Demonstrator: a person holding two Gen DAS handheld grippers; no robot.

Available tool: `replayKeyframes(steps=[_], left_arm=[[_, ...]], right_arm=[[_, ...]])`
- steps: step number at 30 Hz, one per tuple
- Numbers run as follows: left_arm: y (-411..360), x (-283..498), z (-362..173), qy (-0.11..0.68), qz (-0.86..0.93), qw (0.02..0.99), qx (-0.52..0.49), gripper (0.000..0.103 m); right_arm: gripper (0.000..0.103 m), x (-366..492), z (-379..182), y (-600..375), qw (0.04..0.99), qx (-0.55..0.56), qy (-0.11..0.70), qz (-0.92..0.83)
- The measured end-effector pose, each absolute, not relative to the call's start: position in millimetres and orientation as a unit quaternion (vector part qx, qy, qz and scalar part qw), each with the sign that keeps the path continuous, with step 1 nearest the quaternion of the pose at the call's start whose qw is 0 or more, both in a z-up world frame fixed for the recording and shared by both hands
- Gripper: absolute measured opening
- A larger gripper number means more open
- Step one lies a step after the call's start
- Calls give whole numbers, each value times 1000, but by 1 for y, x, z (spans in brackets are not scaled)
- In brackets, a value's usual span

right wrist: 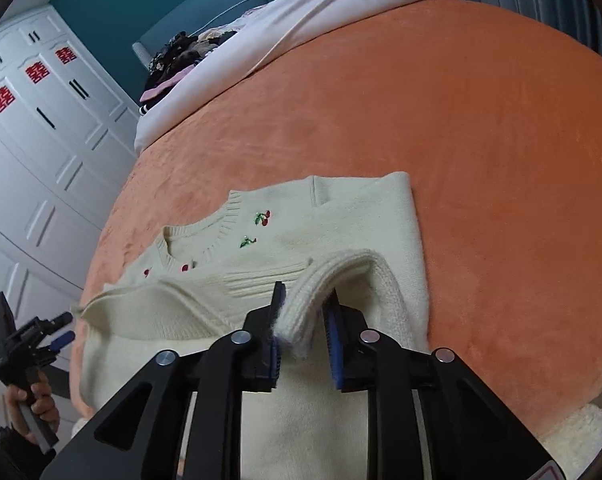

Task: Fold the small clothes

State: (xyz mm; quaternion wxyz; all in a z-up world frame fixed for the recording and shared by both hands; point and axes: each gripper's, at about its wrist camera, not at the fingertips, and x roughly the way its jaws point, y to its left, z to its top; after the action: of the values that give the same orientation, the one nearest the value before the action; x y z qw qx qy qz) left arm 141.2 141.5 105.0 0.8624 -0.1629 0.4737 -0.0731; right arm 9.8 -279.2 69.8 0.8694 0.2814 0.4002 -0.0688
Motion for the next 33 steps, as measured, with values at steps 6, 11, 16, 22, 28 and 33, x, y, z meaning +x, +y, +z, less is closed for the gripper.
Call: replayKeyframes(steps=[6,11,16,22,28,33], left_arm=[[141,120,98,450,-86,888,-51,93],[121,144,81,452,-109,885,-11,93],[107,185,49,514,-142,844,-51,68],[122,195,44,539,-130,823,-125,10],[137,187,143,448,-154,869,-146,9],[128,238,120,479,-130,858,-130,10]], right_arm=[[65,-22,77,-274,896,203,380,-110],[65,-5,57,-293,879,222,407,-111],[65,32,39,-315,863,257,421,-107],[10,56,26,-307,845,285,449,-51],[8,22,135,-318,898,336,283,10],[8,64,120,-340,900,313,302,-36]])
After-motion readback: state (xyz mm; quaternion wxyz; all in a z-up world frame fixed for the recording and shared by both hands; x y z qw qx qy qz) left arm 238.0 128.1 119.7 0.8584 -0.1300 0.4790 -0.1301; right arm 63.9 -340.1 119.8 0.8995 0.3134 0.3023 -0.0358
